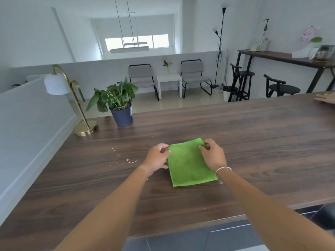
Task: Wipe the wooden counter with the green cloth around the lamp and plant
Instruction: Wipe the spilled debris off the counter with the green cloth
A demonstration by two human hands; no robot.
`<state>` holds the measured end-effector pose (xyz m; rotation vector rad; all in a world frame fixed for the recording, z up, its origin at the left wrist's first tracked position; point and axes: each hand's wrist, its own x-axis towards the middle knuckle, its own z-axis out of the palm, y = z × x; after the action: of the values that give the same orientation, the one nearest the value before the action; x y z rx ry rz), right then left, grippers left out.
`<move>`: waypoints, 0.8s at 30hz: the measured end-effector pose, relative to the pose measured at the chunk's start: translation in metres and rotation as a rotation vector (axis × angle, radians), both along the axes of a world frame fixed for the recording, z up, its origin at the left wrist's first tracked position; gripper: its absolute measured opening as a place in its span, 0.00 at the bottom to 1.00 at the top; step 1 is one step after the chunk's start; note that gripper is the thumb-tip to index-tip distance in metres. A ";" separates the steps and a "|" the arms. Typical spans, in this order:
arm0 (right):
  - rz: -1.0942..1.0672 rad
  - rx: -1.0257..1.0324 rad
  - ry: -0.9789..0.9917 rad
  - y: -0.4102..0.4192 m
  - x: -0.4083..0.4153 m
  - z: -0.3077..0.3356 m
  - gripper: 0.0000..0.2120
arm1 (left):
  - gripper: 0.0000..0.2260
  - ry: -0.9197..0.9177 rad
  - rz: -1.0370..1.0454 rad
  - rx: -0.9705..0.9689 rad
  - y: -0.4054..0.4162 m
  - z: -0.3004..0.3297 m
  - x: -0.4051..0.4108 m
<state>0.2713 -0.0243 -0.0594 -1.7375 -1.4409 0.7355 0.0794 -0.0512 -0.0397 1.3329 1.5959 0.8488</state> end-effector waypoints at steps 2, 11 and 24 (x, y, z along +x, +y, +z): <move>-0.013 -0.012 -0.100 -0.005 0.004 -0.005 0.11 | 0.14 0.067 0.021 0.025 -0.003 -0.002 -0.008; -0.030 -0.086 -0.642 -0.013 -0.037 -0.010 0.27 | 0.14 0.458 0.053 0.211 0.000 -0.007 -0.078; -0.129 -0.283 -0.689 0.015 -0.071 -0.036 0.50 | 0.18 0.759 0.084 0.213 -0.004 -0.025 -0.203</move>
<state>0.1999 -0.0090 -0.0956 -2.4318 -1.6916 0.2779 -0.1239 -0.0550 -0.0648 1.8935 2.1888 0.5958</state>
